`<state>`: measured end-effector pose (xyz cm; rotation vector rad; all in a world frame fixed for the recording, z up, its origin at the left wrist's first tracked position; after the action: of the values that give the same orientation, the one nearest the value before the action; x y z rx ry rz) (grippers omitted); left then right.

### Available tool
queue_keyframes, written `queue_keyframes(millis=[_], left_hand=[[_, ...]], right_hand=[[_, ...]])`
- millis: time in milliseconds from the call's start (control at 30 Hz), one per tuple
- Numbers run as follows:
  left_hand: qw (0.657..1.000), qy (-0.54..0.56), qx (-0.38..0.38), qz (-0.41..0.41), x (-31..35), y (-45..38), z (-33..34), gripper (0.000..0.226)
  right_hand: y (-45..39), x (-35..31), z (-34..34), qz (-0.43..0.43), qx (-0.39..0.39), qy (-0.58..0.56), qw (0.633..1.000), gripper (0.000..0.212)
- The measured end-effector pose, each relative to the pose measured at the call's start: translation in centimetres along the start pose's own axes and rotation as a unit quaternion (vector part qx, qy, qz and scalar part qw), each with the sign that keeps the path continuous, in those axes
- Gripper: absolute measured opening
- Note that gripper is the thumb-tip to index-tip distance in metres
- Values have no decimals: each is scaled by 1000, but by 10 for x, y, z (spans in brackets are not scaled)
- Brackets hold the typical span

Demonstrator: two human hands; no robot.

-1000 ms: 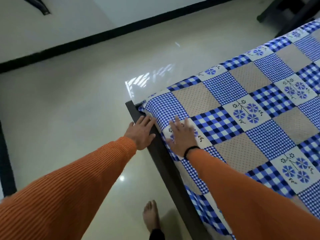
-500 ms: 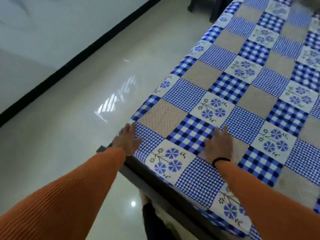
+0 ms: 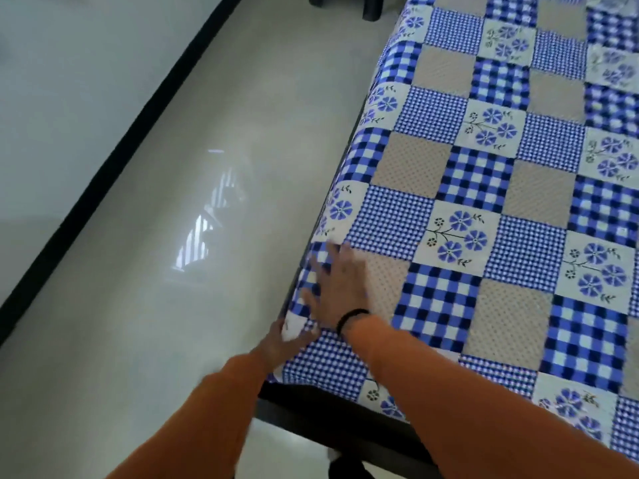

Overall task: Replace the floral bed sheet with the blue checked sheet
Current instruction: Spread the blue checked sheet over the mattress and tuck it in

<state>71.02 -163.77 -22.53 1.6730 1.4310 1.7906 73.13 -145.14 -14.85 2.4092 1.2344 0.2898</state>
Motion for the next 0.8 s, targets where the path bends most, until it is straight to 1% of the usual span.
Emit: queue_keyframes(millis=[33,67,100,133,167,200,233,300,333,367,400,433,467,500,533,600,633,667,700,733,800], left_hand=[[1000,5,-6,-3,-1,1,-2,101],[1000,-3,-10,13,10,6,-6,118],[999,4,-25,25,25,15,-7,122],[999,9,-38,33,31,19,-7,121],[998,4,-54,44,38,19,-10,120],[998,11,-65,22,39,19,-9,126],[997,42,-66,0,33,16,-5,138],[997,61,-51,-22,28,12,-7,157],[996,55,-71,-28,31,10,-13,158],[991,43,-116,-57,31,7,-23,156],[980,23,-185,-70,43,10,-37,156],[965,-13,-253,-75,50,8,-52,160],[952,-47,-295,-60,53,0,-67,161],[948,-75,-307,-47,59,-6,-82,151],[953,-73,-290,-35,64,-14,-94,136],[977,-111,-179,35,87,-30,-124,112],[983,-121,-114,81,104,-37,-136,92],[982,-127,-48,133,126,-43,-144,70],[978,-117,-2,173,146,-53,-148,55],[968,-110,36,224,172,-61,-150,49],[944,-101,65,306,218,-85,-144,56]], right_hand=[[3,-27,4,-66,-32,61,995,69],[4,-50,9,-123,-66,124,982,63],[0,-64,7,-156,-90,174,968,58],[-11,-72,2,-158,-97,207,961,54],[-27,-74,-6,-131,-87,228,961,51],[-44,-72,-16,-97,-76,242,963,51],[-60,-67,-23,-76,-85,253,961,52],[-82,-64,-30,-76,-129,287,946,56],[-89,-68,-29,-86,-158,324,929,58],[-93,-74,-27,-90,-192,349,913,60],[-97,-81,-24,-86,-224,363,900,64],[-101,-85,-22,-79,-250,363,894,68],[-104,-86,-23,-74,-261,350,897,71],[-107,-85,-31,-66,-253,314,913,70],[-112,-81,-45,-53,-219,262,939,68],[-125,-64,-81,3,-86,137,987,66],[-133,-50,-100,47,-15,60,997,67],[-138,-32,-119,102,46,-17,994,70],[-144,-10,-133,158,92,-78,980,73],[-150,15,-144,205,128,-111,964,76],[-165,69,-154,271,168,-127,939,77]])
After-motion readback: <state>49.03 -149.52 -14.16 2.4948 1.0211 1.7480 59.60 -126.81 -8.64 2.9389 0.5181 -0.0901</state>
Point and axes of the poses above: each hand's wrist, its own y-axis away from the middle knuckle, its own z-axis out of the palm, x = y × z, the point moved 2 cm from there along -y, towards the middle knuckle, and after that the axes turned 11 degrees about z, right-handed, at the moved point
